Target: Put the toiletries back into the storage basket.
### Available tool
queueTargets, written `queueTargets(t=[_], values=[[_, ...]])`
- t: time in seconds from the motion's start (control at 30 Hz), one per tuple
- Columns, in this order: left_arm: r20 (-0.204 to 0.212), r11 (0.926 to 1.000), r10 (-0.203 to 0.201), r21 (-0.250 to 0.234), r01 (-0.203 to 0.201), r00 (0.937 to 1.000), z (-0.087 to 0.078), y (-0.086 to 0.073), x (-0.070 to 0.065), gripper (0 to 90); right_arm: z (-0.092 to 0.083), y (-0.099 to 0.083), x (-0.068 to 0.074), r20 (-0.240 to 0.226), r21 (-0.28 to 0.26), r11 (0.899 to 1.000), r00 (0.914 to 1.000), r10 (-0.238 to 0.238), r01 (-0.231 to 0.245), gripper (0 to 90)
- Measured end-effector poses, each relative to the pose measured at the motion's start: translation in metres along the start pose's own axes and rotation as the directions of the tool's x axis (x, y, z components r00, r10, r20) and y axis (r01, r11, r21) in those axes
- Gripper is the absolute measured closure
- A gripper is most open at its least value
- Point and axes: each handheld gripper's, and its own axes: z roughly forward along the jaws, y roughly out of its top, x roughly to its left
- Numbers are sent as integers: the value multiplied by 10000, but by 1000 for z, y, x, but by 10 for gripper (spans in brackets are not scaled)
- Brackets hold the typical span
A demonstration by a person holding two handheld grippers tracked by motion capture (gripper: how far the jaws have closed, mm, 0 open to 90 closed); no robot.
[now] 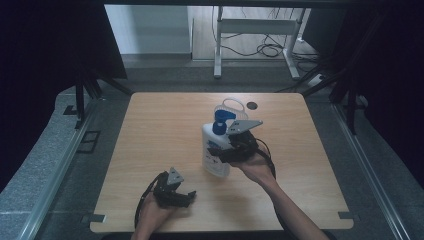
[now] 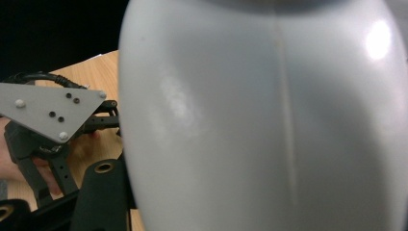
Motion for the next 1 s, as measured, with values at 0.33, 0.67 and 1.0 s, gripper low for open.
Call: queueTargets(t=[0.33,0.67,1.0], values=[[12,10000,-17,-10,17,10000,0,0,0,120,-7,7,-13,145,-47,9999,9998,98,-97,373],[8,10000,-26,-9,26,10000,0,0,0,120,-11,12,-21,298,-120,9998,9994,171,-167,373],[5,10000,-51,-8,51,10000,0,0,0,120,-15,20,-30,384,-207,9996,9991,176,-168,373]])
